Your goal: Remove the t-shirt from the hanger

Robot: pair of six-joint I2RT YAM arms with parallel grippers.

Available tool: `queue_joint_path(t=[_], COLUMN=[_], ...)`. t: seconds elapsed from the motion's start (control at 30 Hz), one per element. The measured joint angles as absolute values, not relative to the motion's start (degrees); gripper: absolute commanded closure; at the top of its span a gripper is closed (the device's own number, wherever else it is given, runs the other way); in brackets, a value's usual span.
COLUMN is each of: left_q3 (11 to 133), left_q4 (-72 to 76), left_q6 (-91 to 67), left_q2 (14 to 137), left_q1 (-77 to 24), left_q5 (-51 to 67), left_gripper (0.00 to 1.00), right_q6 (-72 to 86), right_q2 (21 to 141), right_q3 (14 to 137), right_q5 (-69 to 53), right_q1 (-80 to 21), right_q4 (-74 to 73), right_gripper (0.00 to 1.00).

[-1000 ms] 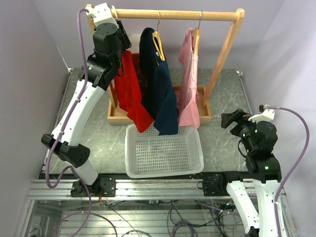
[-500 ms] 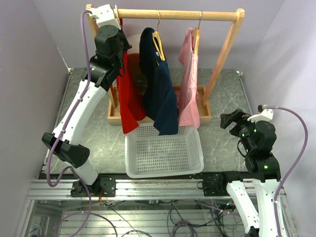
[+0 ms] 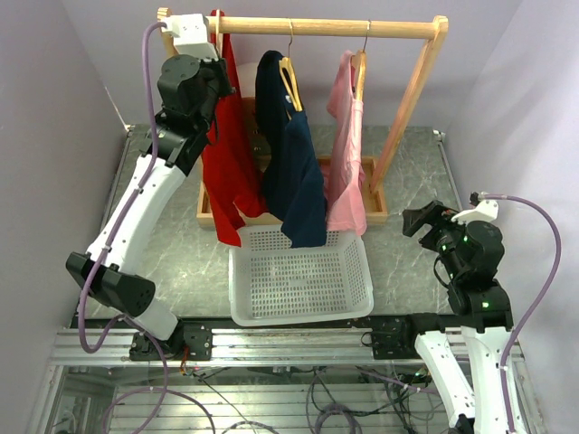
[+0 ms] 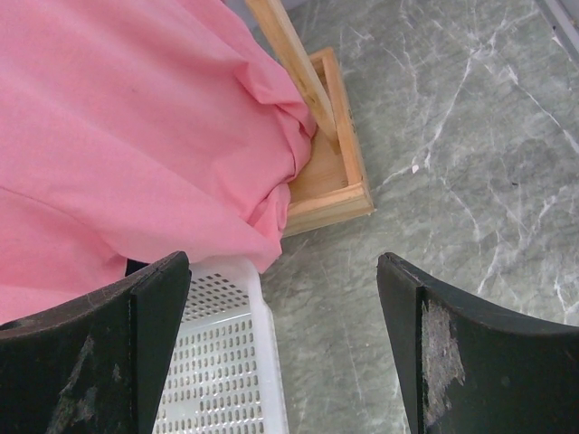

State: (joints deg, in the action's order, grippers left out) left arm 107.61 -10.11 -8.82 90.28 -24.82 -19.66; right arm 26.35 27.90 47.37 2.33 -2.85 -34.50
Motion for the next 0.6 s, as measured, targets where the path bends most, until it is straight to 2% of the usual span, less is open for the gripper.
queue_joint_path(t=[0.6], left_q3=[97.71], left_q4=[-4.64], left_q6=[-5.26], left_q2=[82.37], left_q1=[-22.87], left_q5=[-11.53], left_gripper=[0.93], right_q6=[26.33], right_q2=[28.16], right_q3=[46.57], right_q5=[2.26], right_q1=[-2.85], right_q4=[-33.78], right_gripper=[0.16])
